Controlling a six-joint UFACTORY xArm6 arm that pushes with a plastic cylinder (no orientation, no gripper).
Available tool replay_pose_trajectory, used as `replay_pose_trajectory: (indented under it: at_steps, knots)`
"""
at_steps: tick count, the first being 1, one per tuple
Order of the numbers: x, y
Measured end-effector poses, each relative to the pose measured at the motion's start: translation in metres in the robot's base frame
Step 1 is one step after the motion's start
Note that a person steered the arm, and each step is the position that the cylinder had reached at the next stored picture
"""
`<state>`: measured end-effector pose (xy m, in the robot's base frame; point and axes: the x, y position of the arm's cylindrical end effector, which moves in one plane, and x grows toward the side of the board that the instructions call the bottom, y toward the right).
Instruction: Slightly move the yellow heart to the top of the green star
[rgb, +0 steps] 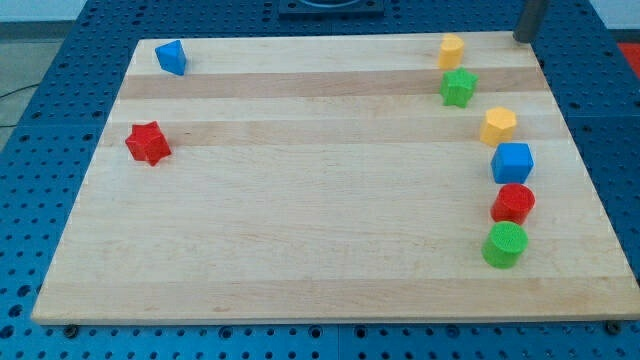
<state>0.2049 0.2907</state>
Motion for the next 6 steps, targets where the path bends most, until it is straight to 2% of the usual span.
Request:
replay_pose_trajectory:
  at_steps: [1, 2, 3, 4, 5, 6]
  knots:
    - [-0.003, -0.003]
    - [-0.003, -0.088]
    - [0.014, -0.097]
    - [0.014, -0.091]
    - [0.049, -0.068]
    - [0.119, -0.032]
